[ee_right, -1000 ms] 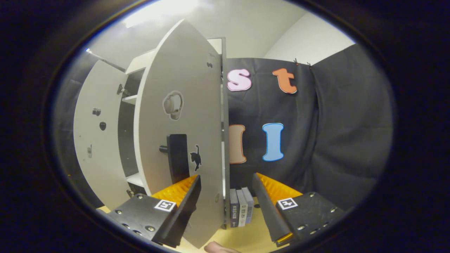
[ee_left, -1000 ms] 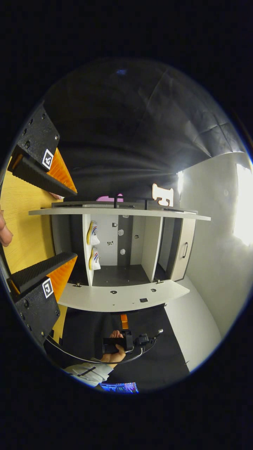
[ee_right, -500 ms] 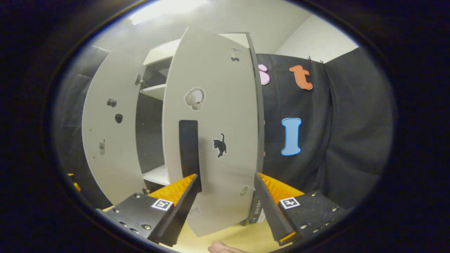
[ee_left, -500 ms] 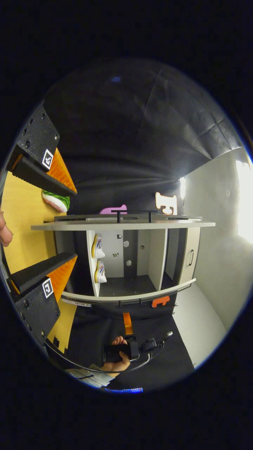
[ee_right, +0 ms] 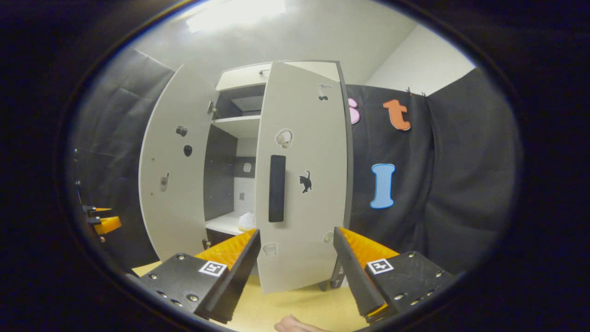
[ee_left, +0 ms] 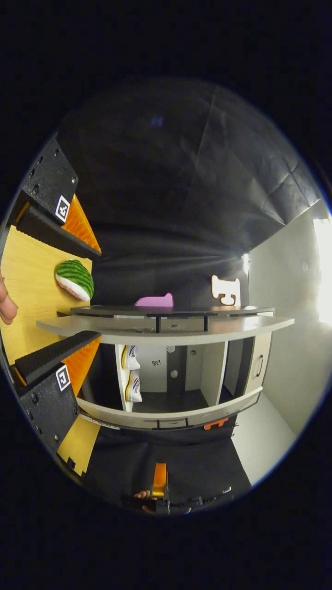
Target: Grab one shoe with the right hand and put it into the shoe cabinet, grab the other shoe with the left hand and put it into the shoe cabinet; then close the right door with the right hand and the left door with the left hand.
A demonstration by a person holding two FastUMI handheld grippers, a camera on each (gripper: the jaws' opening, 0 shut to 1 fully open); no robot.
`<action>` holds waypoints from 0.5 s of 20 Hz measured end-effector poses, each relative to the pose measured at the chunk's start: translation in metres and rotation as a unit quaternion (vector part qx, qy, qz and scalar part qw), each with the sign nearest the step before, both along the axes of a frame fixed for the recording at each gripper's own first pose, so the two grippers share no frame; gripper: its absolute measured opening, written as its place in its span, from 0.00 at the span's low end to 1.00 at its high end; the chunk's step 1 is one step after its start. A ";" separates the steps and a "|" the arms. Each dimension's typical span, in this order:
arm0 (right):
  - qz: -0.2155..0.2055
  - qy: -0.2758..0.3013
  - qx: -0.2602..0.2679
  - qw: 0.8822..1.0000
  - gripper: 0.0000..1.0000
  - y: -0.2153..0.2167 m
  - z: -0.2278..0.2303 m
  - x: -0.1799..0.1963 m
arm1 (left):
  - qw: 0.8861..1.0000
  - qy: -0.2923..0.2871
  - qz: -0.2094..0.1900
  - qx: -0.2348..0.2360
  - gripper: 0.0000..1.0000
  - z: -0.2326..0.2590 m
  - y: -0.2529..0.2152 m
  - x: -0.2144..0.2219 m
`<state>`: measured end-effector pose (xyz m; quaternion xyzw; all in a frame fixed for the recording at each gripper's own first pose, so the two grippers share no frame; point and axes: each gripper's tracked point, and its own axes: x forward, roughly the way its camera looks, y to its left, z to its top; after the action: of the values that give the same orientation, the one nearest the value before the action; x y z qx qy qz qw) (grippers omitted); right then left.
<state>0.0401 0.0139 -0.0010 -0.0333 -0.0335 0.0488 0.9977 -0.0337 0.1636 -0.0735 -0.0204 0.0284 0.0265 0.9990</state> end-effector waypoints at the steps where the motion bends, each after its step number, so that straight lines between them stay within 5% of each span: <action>1: -0.005 -0.006 0.003 1.000 0.96 -0.002 0.000 -0.006 | 1.000 0.000 0.007 -0.003 0.93 0.002 0.008 0.008; 5: -0.031 -0.016 -0.031 0.999 0.95 -0.015 -0.005 -0.024 | 0.999 -0.005 0.041 0.021 0.96 0.020 0.050 0.044; 10: -0.020 -0.019 -0.036 0.999 0.95 -0.008 -0.009 -0.040 | 1.000 -0.001 0.031 -0.001 0.96 0.048 0.067 0.081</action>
<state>0.0003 0.0054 -0.0103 -0.0707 -0.0502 0.0297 0.9958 0.0474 0.2304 -0.0255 -0.0221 0.0271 0.0571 0.9978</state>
